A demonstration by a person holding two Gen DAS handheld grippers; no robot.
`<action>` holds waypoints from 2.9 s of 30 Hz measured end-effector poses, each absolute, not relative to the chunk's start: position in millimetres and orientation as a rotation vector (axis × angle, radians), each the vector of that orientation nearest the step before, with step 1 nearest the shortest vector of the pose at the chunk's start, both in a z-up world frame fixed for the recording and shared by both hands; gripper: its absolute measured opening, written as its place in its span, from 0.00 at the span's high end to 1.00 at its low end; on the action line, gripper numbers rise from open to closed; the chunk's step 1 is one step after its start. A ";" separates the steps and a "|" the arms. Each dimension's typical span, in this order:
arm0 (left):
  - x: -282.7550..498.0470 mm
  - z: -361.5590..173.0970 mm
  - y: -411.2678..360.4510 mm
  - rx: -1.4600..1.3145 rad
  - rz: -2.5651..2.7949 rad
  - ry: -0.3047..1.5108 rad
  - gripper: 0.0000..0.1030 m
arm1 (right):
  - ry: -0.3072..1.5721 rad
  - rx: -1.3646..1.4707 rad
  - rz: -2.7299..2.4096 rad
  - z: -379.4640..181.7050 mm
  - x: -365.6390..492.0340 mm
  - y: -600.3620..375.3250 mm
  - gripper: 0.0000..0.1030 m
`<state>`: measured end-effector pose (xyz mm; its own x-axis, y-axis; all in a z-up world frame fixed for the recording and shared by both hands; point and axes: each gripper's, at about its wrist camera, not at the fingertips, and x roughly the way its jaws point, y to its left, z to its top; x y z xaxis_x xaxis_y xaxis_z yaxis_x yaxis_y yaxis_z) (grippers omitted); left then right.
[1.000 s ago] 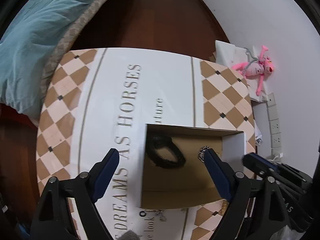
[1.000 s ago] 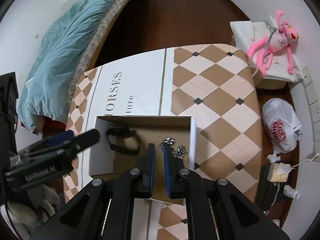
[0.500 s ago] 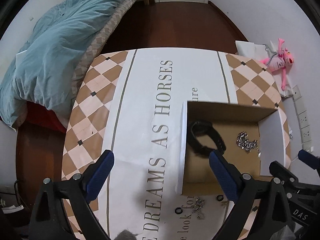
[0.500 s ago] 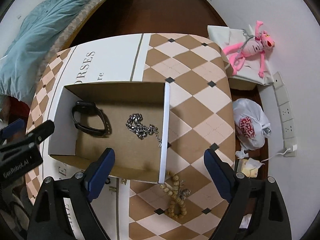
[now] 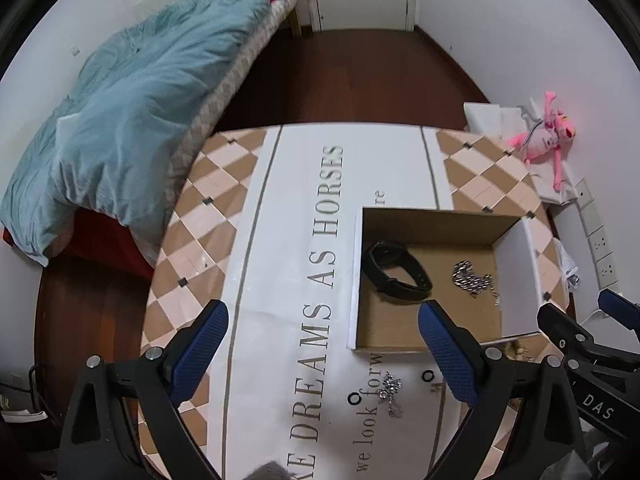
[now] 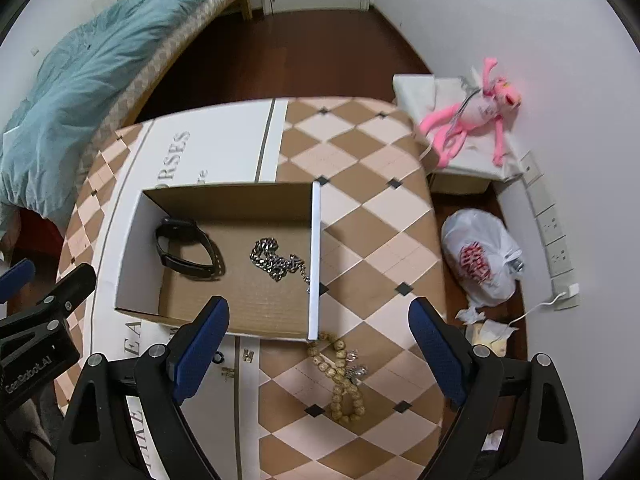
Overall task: Organize jewelry
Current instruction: 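Lift both open tools out of the box toward the remaining jewelry, then grasp the silver charm pendant with the left tool while the right tool grasps the wooden bead bracelet, then lower the pendant into the box with the left tool while the right tool drops the bead bracelet in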
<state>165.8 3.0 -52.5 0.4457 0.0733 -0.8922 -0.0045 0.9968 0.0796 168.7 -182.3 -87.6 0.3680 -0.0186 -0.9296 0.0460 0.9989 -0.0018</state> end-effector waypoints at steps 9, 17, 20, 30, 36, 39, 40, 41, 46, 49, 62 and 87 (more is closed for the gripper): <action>134.8 -7.3 0.7 0.041 0.004 1.017 0.06 | 1.068 0.034 -0.056 -32.3 131.5 -184.7 0.10; 107.4 18.1 1.0 0.013 -0.023 0.969 0.06 | 0.994 0.068 -0.053 0.1 100.9 -190.3 0.10; 100.7 18.9 0.7 0.013 -0.014 0.965 0.06 | 0.985 0.095 -0.046 4.3 91.3 -194.3 0.10; 90.3 -47.8 9.9 -0.003 0.019 1.044 0.06 | 1.141 0.158 -0.093 -83.1 81.9 -223.6 0.10; 89.1 -105.4 12.1 0.014 0.025 1.140 0.06 | 1.212 0.216 -0.077 -150.3 87.9 -234.0 0.10; 88.2 -125.6 13.9 0.027 0.028 1.167 0.06 | 1.210 0.195 -0.079 -167.5 92.8 -231.0 0.11; 88.1 -131.7 14.7 0.024 0.026 1.177 0.06 | 1.207 0.182 -0.081 -172.0 94.7 -229.3 0.11; 88.2 -136.1 14.9 0.021 0.026 1.186 0.06 | 1.205 0.168 -0.084 -175.2 96.6 -227.2 0.11; 91.8 -150.0 11.7 -0.019 -0.010 1.199 0.06 | 1.194 0.134 -0.080 -182.9 104.8 -218.8 0.19; 98.5 -155.9 2.2 -0.034 -0.058 1.214 0.07 | 1.206 0.135 -0.077 -188.1 107.0 -219.4 0.33; 104.9 -169.5 -32.0 0.044 -0.139 1.201 0.93 | 1.215 0.099 -0.095 -196.3 104.2 -223.4 0.85; 93.7 -63.7 -22.0 -0.103 -0.333 1.066 0.95 | 1.050 0.297 0.114 -86.7 85.3 -217.0 0.91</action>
